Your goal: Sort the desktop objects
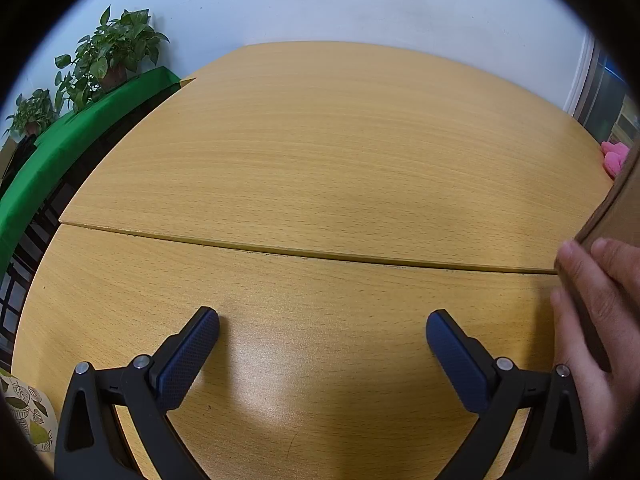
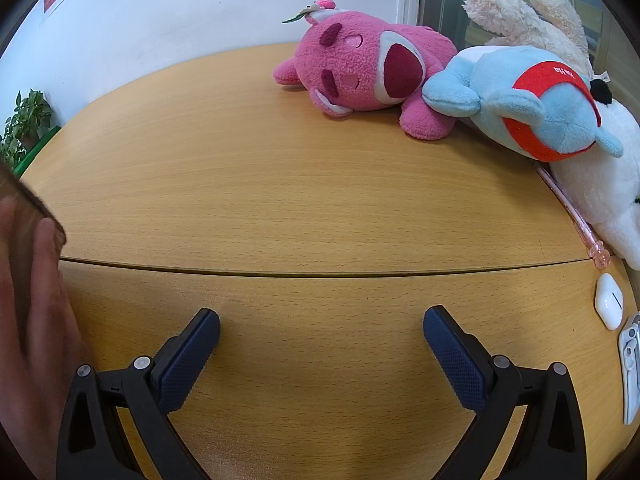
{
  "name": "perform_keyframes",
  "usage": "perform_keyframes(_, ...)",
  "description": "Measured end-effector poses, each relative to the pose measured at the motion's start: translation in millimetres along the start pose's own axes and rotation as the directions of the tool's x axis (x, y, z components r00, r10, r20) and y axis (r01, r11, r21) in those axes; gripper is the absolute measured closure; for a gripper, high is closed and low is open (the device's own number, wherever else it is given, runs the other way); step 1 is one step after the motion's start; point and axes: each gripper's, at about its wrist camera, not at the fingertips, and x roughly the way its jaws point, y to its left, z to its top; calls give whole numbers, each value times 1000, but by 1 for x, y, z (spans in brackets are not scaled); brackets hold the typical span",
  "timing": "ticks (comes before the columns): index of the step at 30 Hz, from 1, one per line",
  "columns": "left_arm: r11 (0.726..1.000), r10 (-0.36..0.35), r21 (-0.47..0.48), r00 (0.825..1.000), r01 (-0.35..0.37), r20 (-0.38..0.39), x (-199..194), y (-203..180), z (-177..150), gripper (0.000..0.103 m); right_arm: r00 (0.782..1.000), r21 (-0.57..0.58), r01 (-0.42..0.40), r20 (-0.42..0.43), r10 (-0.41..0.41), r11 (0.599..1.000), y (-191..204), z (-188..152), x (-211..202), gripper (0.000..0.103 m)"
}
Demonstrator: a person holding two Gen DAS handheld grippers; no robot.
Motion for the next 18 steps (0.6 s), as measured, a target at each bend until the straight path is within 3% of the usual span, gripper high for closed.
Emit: perform_keyframes(18, 1000, 9, -12, 1000, -9, -2, 2, 2, 3, 0, 1000, -2, -2, 0, 2, 1000, 0, 0, 2, 0)
